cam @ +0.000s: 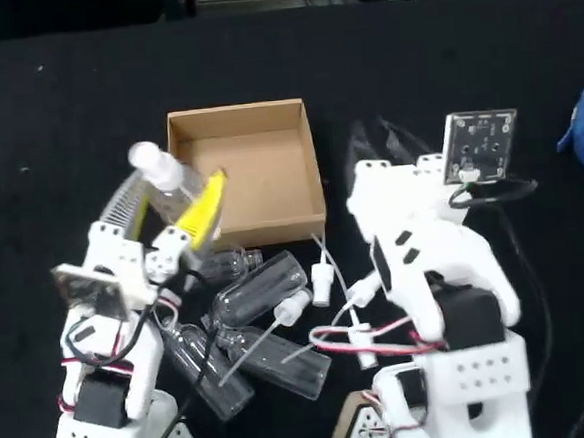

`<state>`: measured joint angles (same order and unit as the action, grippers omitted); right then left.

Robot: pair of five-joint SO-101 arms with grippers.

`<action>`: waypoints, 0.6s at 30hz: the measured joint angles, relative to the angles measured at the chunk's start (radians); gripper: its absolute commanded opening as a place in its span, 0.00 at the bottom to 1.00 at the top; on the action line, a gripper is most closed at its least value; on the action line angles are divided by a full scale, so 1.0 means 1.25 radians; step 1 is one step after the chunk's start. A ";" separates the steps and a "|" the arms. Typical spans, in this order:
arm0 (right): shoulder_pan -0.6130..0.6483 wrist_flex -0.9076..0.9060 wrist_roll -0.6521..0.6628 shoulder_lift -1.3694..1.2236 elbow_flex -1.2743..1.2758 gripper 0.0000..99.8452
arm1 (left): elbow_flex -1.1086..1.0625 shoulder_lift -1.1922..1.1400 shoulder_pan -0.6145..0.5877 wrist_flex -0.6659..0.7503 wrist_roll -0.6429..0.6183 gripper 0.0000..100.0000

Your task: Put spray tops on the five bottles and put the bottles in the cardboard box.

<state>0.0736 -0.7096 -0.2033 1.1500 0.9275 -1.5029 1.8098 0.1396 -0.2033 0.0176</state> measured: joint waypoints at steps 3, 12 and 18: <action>-0.047 0.141 -0.004 0.001 0.142 0.04 | -0.045 -0.002 -0.016 0.107 0.000 0.03; -0.058 0.379 -0.004 0.001 0.329 0.04 | -0.045 -0.163 -0.023 0.315 0.000 0.03; -0.058 0.436 -0.004 0.001 0.371 0.04 | 0.109 -0.476 -0.025 0.383 0.000 0.03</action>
<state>0.0015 -0.1649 -0.2079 1.1515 1.3909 -1.3663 1.2144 0.1089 0.2754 0.0176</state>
